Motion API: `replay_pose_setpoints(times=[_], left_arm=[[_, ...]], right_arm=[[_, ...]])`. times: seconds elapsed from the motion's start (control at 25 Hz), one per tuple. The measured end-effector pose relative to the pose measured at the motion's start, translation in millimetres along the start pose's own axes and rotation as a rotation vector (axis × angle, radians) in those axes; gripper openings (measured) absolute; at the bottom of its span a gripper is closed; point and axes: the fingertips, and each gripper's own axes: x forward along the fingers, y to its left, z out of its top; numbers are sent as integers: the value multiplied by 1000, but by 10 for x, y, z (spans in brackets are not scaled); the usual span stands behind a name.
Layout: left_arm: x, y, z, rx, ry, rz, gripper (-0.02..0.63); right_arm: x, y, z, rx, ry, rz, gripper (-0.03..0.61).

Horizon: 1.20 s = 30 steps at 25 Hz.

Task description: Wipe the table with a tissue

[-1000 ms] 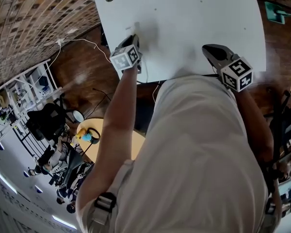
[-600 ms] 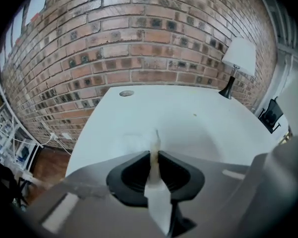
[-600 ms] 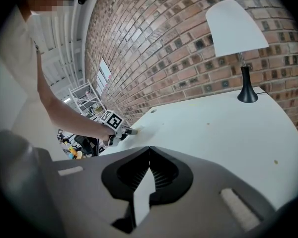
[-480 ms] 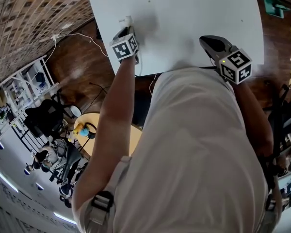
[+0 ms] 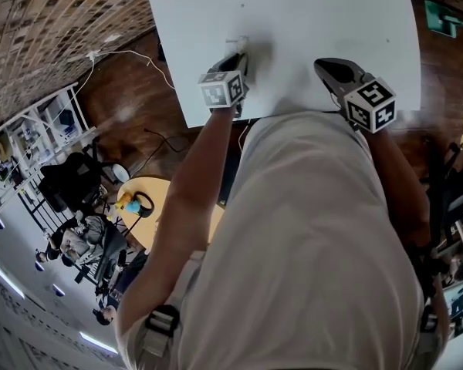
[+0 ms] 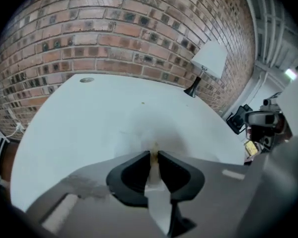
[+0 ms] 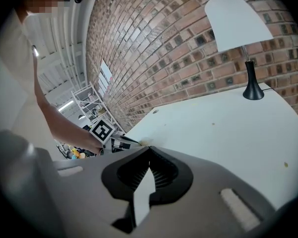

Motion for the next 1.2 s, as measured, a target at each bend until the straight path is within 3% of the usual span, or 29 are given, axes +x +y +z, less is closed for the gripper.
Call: replay_pose_setpoints(times=[0.12, 0.2, 0.44, 0.68, 0.96, 1.2], left_arm=[[78, -217, -134, -10, 0, -117, 57], [86, -299, -125, -8, -17, -135, 57], [93, -298, 105, -48, -76, -135, 58], [-6, -152, 351, -192, -167, -117, 57], [124, 22, 662, -184, -228, -98, 55], [272, 290, 925, -133, -217, -42, 55]], right_arm=[[13, -12, 35, 1, -5, 7, 9], [-9, -42, 41, 5, -6, 6, 9], [-24, -158, 36, 21, -2, 7, 9], [52, -134, 95, 29, -3, 40, 9], [-62, -288, 82, 36, 7, 25, 9], [-180, -335, 38, 44, 11, 19, 8]])
